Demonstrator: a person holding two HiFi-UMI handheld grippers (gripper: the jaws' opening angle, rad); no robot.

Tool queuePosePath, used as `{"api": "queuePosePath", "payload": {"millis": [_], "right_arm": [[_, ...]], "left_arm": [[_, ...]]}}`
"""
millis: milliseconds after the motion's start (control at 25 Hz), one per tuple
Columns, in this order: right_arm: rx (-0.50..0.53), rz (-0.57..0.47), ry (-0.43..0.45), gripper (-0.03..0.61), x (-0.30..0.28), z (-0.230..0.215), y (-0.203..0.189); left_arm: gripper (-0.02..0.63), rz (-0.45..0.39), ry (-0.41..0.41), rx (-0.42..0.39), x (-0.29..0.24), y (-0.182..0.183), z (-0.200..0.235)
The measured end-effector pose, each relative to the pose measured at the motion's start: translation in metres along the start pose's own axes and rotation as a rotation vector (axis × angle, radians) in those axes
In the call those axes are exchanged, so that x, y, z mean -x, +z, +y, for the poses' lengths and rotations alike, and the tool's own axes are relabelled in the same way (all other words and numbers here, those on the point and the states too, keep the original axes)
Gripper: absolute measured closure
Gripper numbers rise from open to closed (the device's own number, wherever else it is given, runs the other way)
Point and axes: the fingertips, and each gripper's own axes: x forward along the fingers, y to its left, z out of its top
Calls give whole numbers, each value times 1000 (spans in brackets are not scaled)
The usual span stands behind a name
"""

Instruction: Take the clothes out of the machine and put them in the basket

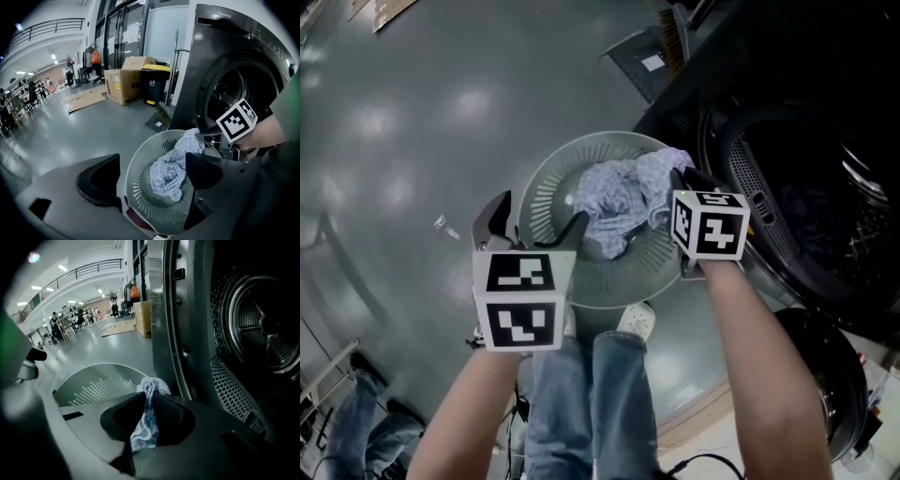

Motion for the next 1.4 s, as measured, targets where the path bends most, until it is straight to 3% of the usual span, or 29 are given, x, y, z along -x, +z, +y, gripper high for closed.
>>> {"api": "queuePosePath", "payload": {"millis": [80, 160, 240, 320, 360, 400, 440, 560, 800, 1120, 1240, 1320, 1400], "right_arm": [[-36, 7, 115, 520, 5, 21, -5], [-35, 44, 287, 522, 13, 52, -17], [17, 99, 447, 522, 25, 84, -34], [112, 125, 496, 515, 34, 103, -48], [147, 133, 498, 444, 37, 108, -54], [163, 141, 501, 222, 39, 112, -59], [170, 145, 492, 48, 41, 112, -62], [212, 97, 369, 48, 41, 88, -60], [138, 32, 116, 49, 49, 5, -45], [116, 99, -190, 49, 84, -99, -58], [155, 163, -261, 49, 93, -121, -73], [226, 151, -300, 49, 90, -136, -67], [284, 188, -397, 51, 97, -165, -65]], "left_arm": [[187, -8, 0, 4, 1, 3, -3], [189, -14, -9, -10, 3, 5, -10], [189, -22, -19, -30, 6, 8, -17], [189, -31, -27, -39, 10, 11, -22], [189, -31, -30, -41, 12, 12, -25], [189, -30, -33, -45, 13, 11, -27], [189, -28, -35, -48, 14, 11, -30], [189, -28, -40, -56, 15, 10, -40], [189, -23, -65, -67, 14, 4, -65], [189, 11, -84, -50, 4, 11, -98], [189, 35, -113, -43, 0, 11, -110], [189, 36, -121, -59, -5, 14, -113], [189, 37, -128, -62, -9, 17, -116]]}}
